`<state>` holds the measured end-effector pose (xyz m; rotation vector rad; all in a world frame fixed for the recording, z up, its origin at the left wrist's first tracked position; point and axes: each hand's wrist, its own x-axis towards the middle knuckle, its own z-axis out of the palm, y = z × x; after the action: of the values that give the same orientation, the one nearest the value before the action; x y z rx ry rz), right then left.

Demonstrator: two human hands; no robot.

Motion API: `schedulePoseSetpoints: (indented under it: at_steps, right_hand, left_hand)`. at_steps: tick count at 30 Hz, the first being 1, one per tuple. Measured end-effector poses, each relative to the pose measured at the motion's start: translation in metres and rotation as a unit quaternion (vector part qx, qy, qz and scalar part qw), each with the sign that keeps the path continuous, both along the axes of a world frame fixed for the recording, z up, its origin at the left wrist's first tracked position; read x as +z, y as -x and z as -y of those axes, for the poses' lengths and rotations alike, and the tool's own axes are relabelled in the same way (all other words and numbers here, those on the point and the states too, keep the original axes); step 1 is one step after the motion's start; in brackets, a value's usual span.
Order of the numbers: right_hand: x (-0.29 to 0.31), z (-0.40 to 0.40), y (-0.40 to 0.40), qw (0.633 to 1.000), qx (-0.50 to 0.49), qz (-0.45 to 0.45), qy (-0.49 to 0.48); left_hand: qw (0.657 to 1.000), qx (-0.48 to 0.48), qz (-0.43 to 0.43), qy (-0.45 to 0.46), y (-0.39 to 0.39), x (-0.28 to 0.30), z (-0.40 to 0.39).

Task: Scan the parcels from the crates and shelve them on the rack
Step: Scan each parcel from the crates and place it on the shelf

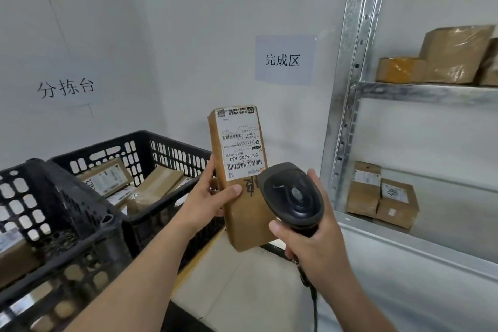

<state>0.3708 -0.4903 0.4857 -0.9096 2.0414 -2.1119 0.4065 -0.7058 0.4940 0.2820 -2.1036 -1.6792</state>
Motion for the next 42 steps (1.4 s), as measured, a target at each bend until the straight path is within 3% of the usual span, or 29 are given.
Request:
schedulePoseSetpoints:
  at_steps: [6, 13, 22, 29, 36, 42]
  right_hand:
    - [-0.013, -0.033, 0.011, 0.989, -0.141, -0.028, -0.044]
    - [-0.031, -0.072, 0.003, 0.976, -0.194, -0.012, -0.096]
    - [-0.050, -0.136, -0.003, 0.940, -0.328, 0.041, -0.082]
    - [-0.056, -0.198, 0.007, 0.911, -0.398, 0.079, -0.068]
    - [-0.062, -0.273, 0.054, 0.899, -0.421, 0.092, -0.073]
    - [-0.067, -0.332, 0.134, 0.902, -0.402, 0.119, -0.102]
  left_hand:
    - [0.997, -0.031, 0.046, -0.044, 0.005, -0.024, -0.034]
    - [0.990, -0.071, 0.083, -0.085, 0.025, -0.041, -0.089]
    - [0.966, -0.244, 0.069, -0.055, 0.046, -0.055, -0.167]
    - [0.945, -0.312, 0.085, -0.039, 0.070, -0.058, -0.236]
    - [0.948, -0.307, 0.078, 0.031, 0.124, -0.061, -0.313]
    - [0.959, -0.260, 0.113, 0.023, 0.191, -0.078, -0.377]
